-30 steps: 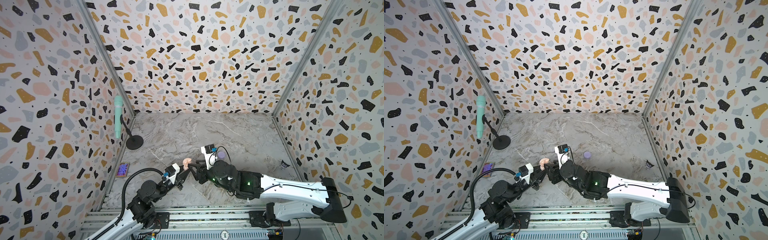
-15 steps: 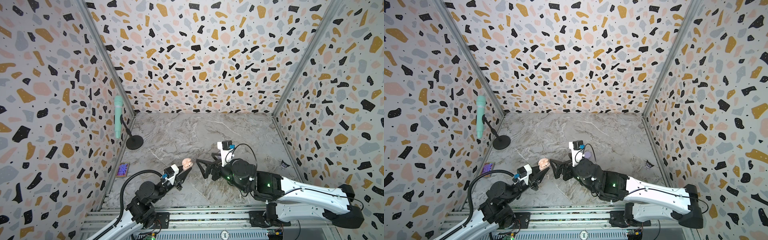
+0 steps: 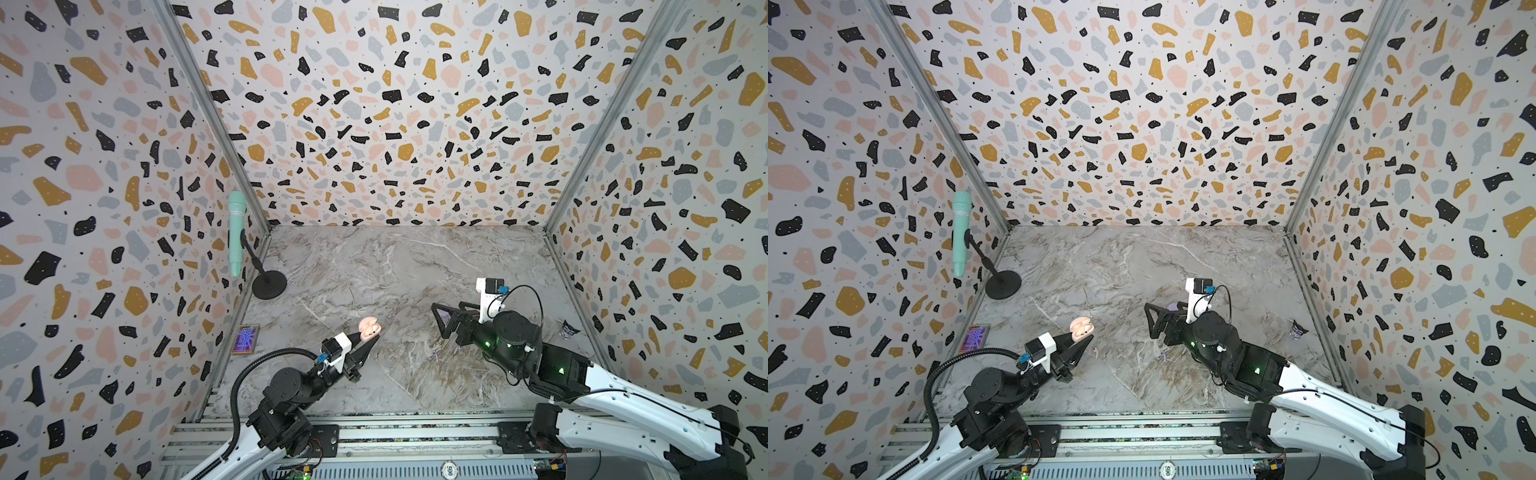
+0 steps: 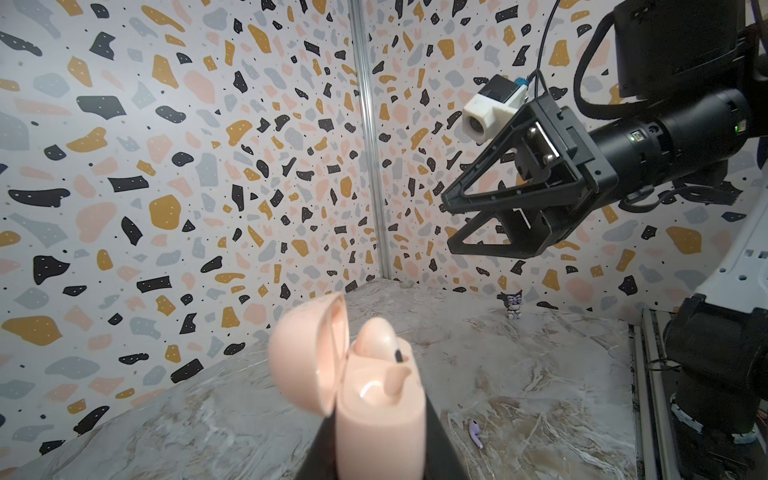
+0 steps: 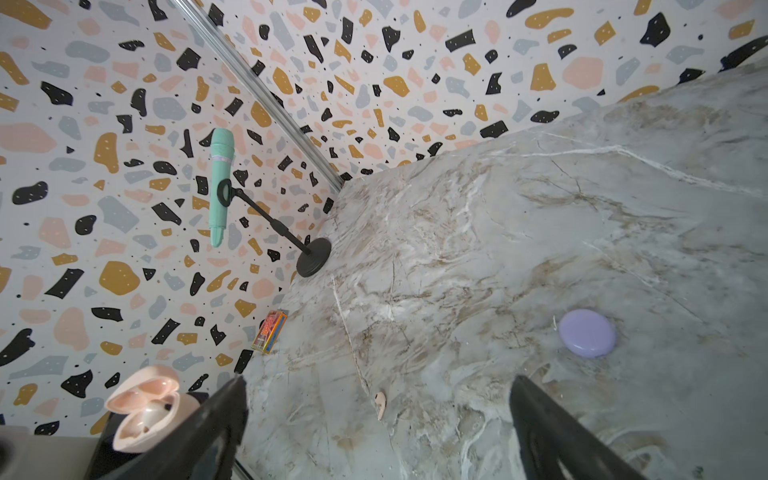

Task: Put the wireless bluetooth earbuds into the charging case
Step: 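Open the right gripper and draw it back from the case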

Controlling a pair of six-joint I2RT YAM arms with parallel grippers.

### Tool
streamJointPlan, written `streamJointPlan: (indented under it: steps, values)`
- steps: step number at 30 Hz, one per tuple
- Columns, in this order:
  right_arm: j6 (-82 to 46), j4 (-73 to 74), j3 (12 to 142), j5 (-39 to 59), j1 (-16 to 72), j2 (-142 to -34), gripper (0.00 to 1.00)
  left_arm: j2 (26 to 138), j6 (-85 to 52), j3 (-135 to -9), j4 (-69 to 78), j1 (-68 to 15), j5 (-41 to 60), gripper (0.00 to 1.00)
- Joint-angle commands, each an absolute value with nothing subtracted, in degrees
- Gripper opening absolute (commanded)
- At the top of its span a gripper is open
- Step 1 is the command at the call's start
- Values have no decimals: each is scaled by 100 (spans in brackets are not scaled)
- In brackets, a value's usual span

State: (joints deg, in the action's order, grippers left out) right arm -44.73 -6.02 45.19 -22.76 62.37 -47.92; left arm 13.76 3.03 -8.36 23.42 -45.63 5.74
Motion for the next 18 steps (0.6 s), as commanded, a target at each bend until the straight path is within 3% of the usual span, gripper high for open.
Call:
streamJointPlan:
  steps: [1,18]
  values:
    - [-4536,-705,4526,-2199,6136,-4756,99,1229,490,-870,2390,-4534,440,0]
    - [-4296,-1258,4823,-1265,5719,-6032,99,865,733,-853,2224,-4527,78,0]
